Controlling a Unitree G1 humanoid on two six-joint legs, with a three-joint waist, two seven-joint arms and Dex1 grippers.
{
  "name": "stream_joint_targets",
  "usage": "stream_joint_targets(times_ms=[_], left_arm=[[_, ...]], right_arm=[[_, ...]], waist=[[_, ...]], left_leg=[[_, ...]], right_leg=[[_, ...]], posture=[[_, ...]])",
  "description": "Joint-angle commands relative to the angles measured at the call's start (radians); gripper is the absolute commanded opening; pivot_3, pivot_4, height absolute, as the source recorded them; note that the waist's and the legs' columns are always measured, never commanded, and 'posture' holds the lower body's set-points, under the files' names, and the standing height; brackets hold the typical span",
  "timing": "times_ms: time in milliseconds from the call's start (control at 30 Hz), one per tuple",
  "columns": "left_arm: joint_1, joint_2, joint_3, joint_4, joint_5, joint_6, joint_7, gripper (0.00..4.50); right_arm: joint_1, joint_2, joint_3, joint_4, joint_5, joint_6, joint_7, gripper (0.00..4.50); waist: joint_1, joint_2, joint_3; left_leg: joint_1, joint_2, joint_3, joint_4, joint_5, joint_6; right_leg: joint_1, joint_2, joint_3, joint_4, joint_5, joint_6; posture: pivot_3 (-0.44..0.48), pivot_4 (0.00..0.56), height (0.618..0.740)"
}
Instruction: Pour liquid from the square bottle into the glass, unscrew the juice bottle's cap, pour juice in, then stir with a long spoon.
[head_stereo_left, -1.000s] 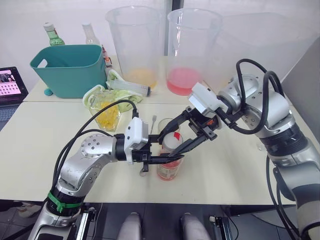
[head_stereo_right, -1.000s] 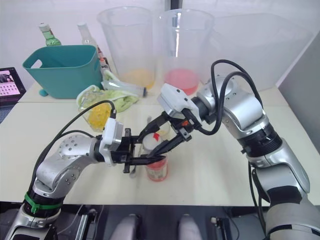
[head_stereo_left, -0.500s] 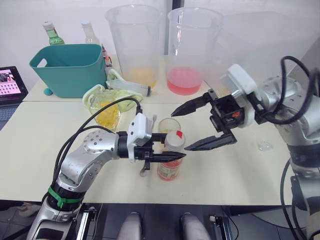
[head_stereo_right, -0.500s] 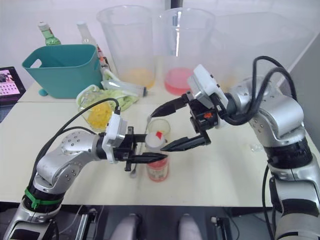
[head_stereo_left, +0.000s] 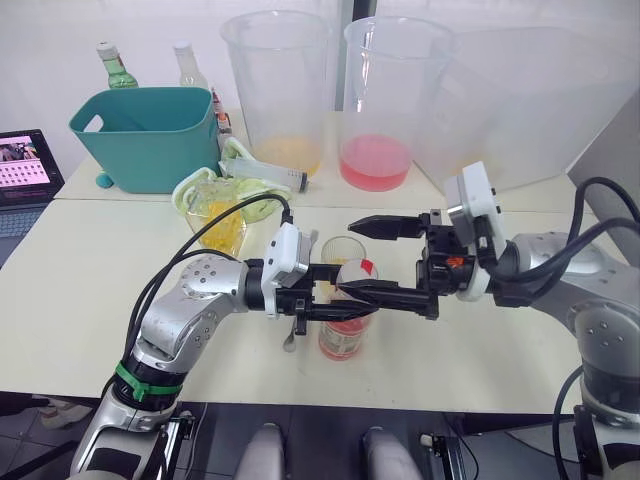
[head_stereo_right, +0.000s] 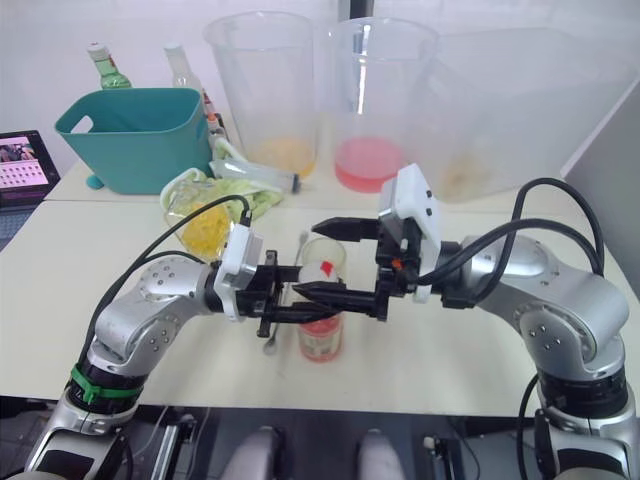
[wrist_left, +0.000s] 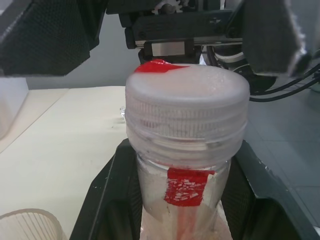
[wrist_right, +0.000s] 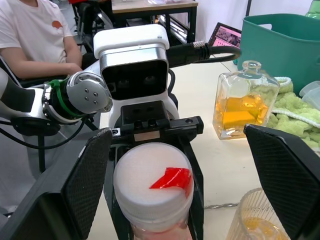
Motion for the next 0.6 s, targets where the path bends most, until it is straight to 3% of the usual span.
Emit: stream_joint_targets(times_ms=[33, 100, 133, 400, 600], left_arm=[[0.027, 0.002, -0.054, 0.024, 0.036, 0.015, -0.017, 1.53], [0.028, 0.003, -0.054, 0.025, 0.036, 0.015, -0.017, 1.53], [0.029, 0.003, -0.054, 0.024, 0.035, 0.016, -0.017, 1.53], [0.014, 0.013, -0.041, 0.014, 0.037, 0.027, 0.000, 1.53], [0.020, 0.024, -0.033, -0.010, 0.035, 0.048, 0.021, 1.53]], right_arm=[[-0.004, -0.006, -0.025, -0.045, 0.027, 0.010, -0.047, 4.45], [-0.005, -0.001, -0.015, -0.054, 0.028, 0.012, -0.063, 4.45], [-0.004, 0.000, -0.011, -0.058, 0.032, 0.015, -0.069, 4.21], [-0.003, -0.012, 0.022, -0.051, 0.030, -0.007, -0.028, 1.66], [-0.029, -0.037, 0.091, 0.016, -0.056, -0.077, 0.142, 1.63]], waist=[[-0.001, 0.000, 0.000], [-0.001, 0.000, 0.000], [-0.001, 0.000, 0.000], [-0.001, 0.000, 0.000], [-0.003, 0.000, 0.000]], left_leg=[[0.000, 0.000, 0.000, 0.000, 0.000, 0.000], [0.000, 0.000, 0.000, 0.000, 0.000, 0.000], [0.000, 0.000, 0.000, 0.000, 0.000, 0.000], [0.000, 0.000, 0.000, 0.000, 0.000, 0.000], [0.001, 0.000, 0.000, 0.000, 0.000, 0.000]], right_leg=[[0.000, 0.000, 0.000, 0.000, 0.000, 0.000], [0.000, 0.000, 0.000, 0.000, 0.000, 0.000], [0.000, 0.000, 0.000, 0.000, 0.000, 0.000], [0.000, 0.000, 0.000, 0.000, 0.000, 0.000], [0.000, 0.000, 0.000, -0.001, 0.000, 0.000]], posture=[[0.000, 0.150, 0.733], [0.000, 0.150, 0.733], [0.000, 0.150, 0.733], [0.000, 0.150, 0.733], [0.000, 0.150, 0.733]])
